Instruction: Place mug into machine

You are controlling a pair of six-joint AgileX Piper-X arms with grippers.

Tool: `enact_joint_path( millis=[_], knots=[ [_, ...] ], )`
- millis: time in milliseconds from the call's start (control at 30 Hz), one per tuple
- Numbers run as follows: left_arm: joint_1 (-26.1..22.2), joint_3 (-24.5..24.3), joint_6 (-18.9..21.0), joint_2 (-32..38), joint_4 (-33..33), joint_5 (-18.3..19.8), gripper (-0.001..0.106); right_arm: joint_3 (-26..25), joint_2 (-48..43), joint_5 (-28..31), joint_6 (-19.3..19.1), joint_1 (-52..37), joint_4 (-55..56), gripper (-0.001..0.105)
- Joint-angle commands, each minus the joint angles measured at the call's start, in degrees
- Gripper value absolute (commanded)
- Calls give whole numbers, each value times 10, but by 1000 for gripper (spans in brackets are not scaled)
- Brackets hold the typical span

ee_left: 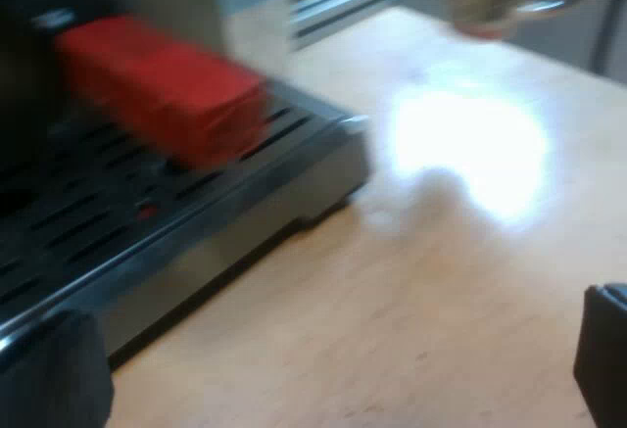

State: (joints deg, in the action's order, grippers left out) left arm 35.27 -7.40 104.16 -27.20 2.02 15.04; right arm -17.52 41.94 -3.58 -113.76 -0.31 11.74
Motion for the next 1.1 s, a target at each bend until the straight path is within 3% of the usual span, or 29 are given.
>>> enact_joint_path(
  millis=[33, 133, 300, 400, 600, 733, 867, 900, 1033, 1067, 1100],
  knots=[
    [2, 5, 6, 1, -7, -31, 98, -7, -66, -41, -26, -1, 50, 0],
    [2, 6, 6, 1, -7, -36, 98, -7, -131, -93, -43, -1, 104, 0],
    [2, 21, 6, 1, -10, -109, 98, -7, -202, -174, -48, -1, 188, 0],
    [2, 31, 6, 1, -25, -117, 98, -7, -215, -220, -48, 1, 201, 0],
    [2, 60, 24, 1, -110, -172, 98, -7, -215, -234, -48, 83, 196, 0],
    [1, 69, 25, 1, -114, -181, 98, -7, -197, -184, 3, 158, 165, 0],
    [1, 75, 25, 1, -114, -181, 98, -7, -164, -122, 16, 233, 106, 0],
    [1, 75, 25, 1, -114, -181, 98, -7, -132, -79, 49, 294, 67, 0],
    [1, 75, 25, 1, -114, -181, 98, -7, -86, -25, 76, 354, 24, 0],
    [1, 75, 25, 1, -114, -181, 98, -7, -34, 22, 101, 404, -38, 0],
    [1, 75, 25, 1, -114, -181, 98, -7, -21, 28, 103, 412, -56, 0]
  ],
)
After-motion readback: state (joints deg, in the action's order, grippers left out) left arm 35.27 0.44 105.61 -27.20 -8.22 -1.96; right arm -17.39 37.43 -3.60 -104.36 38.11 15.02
